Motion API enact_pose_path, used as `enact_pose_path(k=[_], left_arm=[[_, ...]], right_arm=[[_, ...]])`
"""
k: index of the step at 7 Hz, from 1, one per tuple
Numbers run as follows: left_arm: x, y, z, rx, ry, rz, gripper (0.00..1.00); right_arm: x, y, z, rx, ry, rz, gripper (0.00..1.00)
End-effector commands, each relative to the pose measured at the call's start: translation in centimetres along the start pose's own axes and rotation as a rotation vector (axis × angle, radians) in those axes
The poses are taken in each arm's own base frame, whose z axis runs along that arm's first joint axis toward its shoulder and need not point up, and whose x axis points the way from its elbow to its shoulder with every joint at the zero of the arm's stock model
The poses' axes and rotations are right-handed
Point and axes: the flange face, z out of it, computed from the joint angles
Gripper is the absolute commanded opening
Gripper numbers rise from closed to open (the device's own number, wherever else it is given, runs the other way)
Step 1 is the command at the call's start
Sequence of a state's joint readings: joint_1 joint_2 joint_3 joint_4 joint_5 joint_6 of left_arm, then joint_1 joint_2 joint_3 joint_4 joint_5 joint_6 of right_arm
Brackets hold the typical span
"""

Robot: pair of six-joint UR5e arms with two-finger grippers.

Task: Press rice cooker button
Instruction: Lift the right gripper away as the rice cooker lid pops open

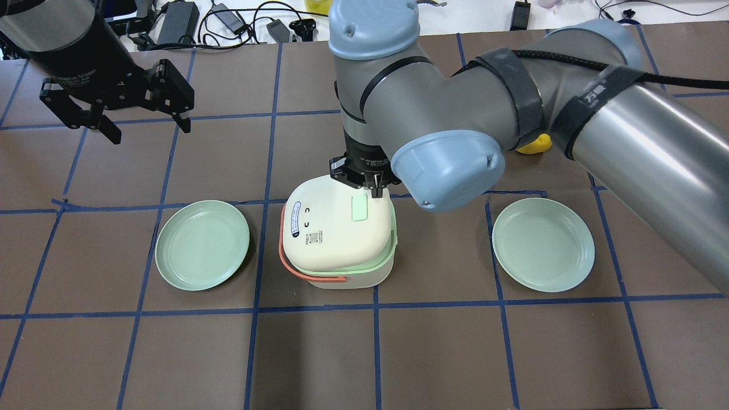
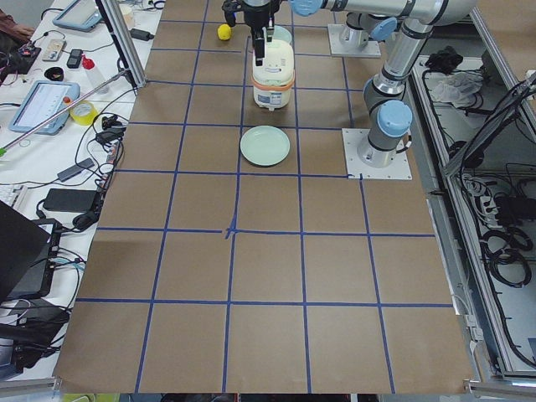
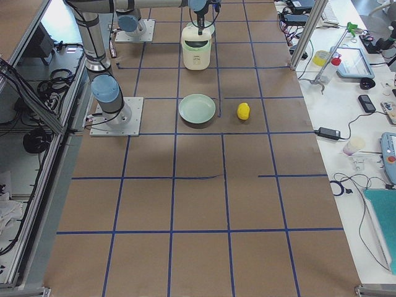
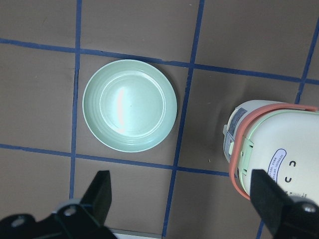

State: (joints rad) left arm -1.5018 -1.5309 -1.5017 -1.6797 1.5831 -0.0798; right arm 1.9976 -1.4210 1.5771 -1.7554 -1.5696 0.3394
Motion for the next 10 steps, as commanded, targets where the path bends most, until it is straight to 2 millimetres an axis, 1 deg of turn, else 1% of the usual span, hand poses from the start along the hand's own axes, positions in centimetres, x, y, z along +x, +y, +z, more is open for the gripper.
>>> enact_pose_path(k=[1, 2, 3, 4, 5, 6, 7, 10], left_arm=[[0.0, 0.0, 0.0, 0.0, 0.0, 0.0, 1.0], [0.0, -0.1, 0.1, -0.002, 0.0, 0.0, 1.0], [0.0, 0.0, 0.0, 0.0, 0.0, 0.0, 1.0], [0.0, -0.1, 0.1, -0.002, 0.0, 0.0, 1.0], [0.0, 0.0, 0.0, 0.0, 0.0, 0.0, 1.0], [0.0, 0.0, 0.0, 0.0, 0.0, 0.0, 1.0], [0.0, 0.0, 0.0, 0.0, 0.0, 0.0, 1.0], [0.0, 0.0, 0.0, 0.0, 0.0, 0.0, 1.0]], right_arm=[[6.0, -2.7, -5.7, 0.041, 0.021, -0.039, 1.0], [9.7, -4.6, -8.3, 0.064, 0.019, -0.071, 1.0], [12.7, -5.7, -10.4, 0.075, 0.024, -0.072, 1.0], [16.2, -6.9, -11.8, 0.098, 0.026, -0.076, 1.0], [20.1, -7.7, -12.6, 0.103, 0.036, -0.104, 1.0], [22.3, -7.8, -13.1, 0.101, 0.04, -0.089, 1.0], [23.2, -7.7, -13.4, 0.103, 0.042, -0.084, 1.0], [22.5, -7.7, -13.2, 0.107, -0.021, -0.071, 1.0]])
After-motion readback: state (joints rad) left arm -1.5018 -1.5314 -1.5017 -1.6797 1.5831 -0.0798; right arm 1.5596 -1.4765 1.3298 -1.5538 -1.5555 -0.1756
